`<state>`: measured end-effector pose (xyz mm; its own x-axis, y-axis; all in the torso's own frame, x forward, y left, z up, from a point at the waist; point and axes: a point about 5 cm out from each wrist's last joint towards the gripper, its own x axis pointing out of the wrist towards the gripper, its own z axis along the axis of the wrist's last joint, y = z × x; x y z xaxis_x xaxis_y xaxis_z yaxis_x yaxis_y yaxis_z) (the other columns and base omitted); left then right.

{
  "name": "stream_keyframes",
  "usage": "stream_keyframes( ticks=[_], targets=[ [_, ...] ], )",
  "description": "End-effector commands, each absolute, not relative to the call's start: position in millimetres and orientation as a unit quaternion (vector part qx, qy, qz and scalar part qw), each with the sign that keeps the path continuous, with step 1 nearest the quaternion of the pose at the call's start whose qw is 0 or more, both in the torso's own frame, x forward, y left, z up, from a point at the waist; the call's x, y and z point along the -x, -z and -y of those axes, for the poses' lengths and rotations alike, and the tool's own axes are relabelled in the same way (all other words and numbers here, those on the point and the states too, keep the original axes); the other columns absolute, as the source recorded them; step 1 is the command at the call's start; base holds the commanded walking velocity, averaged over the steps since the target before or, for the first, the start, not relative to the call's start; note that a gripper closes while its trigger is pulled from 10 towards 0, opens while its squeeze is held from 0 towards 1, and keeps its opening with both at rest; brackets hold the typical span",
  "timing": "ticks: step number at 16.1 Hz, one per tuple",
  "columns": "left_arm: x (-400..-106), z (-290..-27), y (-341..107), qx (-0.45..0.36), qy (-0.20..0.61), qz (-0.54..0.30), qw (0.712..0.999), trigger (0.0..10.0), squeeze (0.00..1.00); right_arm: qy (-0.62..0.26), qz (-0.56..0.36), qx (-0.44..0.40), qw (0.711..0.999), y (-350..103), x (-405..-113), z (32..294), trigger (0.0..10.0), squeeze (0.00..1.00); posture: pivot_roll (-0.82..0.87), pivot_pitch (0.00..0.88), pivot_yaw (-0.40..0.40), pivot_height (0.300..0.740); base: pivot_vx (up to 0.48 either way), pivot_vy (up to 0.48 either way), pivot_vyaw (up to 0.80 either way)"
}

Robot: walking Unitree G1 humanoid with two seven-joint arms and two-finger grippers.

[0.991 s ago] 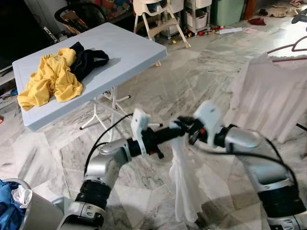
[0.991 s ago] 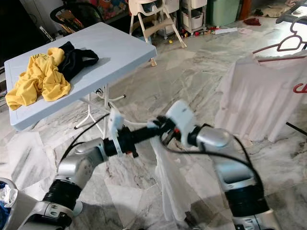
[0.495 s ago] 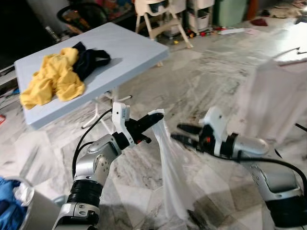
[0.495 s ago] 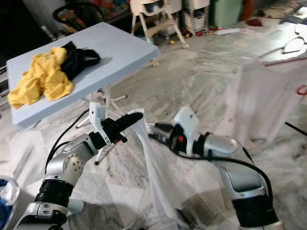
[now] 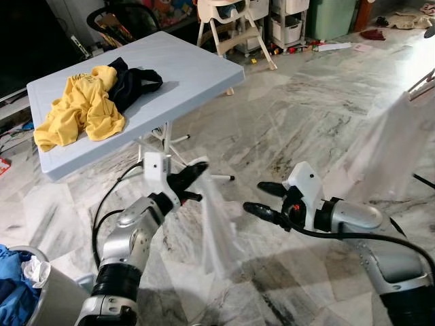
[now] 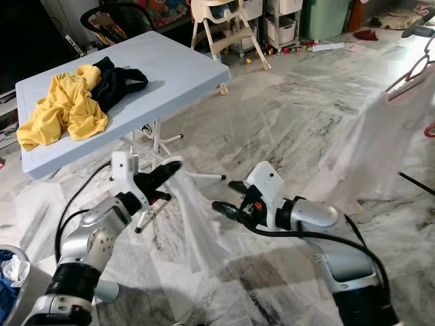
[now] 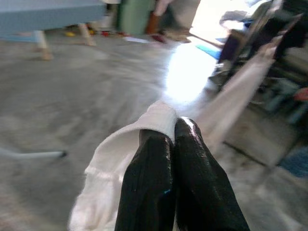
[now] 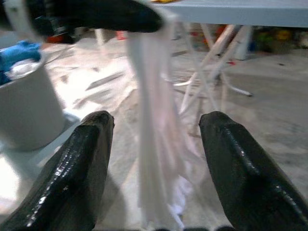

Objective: Hang hanger

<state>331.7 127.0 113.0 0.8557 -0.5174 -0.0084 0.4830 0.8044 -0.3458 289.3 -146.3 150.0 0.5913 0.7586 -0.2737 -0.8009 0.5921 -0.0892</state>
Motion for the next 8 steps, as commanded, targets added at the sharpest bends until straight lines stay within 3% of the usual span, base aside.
stream_keyframes(
  ticks=[1,3,4,5,7,8],
  targets=[
    [-327.7,-149.3,-106.2,0.140,0.205,-0.053,0.967,0.0,0.00,-0.366,-0.092,0.095,0.921,-144.4,-296.2,151.4,10.0,1.00,-0.15,0.040,0.175,0.740,0.000,0.000,0.00],
    [-322.7,-155.4,-101.8,0.133,0.177,-0.058,0.973,0.0,0.00,-0.292,-0.078,0.072,0.951,-140.2,-301.7,153.2,10.0,1.00,-0.15,0.042,0.176,0.740,0.000,0.000,0.00],
    [-315.3,-157.3,-98.4,0.117,0.162,-0.061,0.978,0.0,0.00,-0.207,-0.041,0.058,0.976,-139.5,-303.5,153.7,10.0,1.00,-0.15,0.040,0.174,0.740,0.000,0.000,0.00],
    [-310.9,-156.7,-96.8,0.120,0.161,-0.060,0.978,1.4,0.00,-0.163,-0.035,0.036,0.985,-136.8,-302.2,155.2,10.0,1.00,-0.14,0.037,0.174,0.740,0.000,0.000,0.00],
    [-305.4,-153.5,-96.3,0.113,0.164,-0.057,0.978,0.1,0.00,-0.134,-0.041,0.037,0.989,-125.2,-293.3,150.1,10.0,1.00,-0.14,0.032,0.170,0.740,0.000,0.000,0.00],
    [-303.2,-149.2,-97.5,0.118,0.167,-0.056,0.977,0.0,0.00,-0.118,-0.056,0.011,0.991,-113.5,-284.8,142.0,10.0,1.00,-0.13,0.023,0.166,0.740,0.000,0.000,0.00]
  ],
)
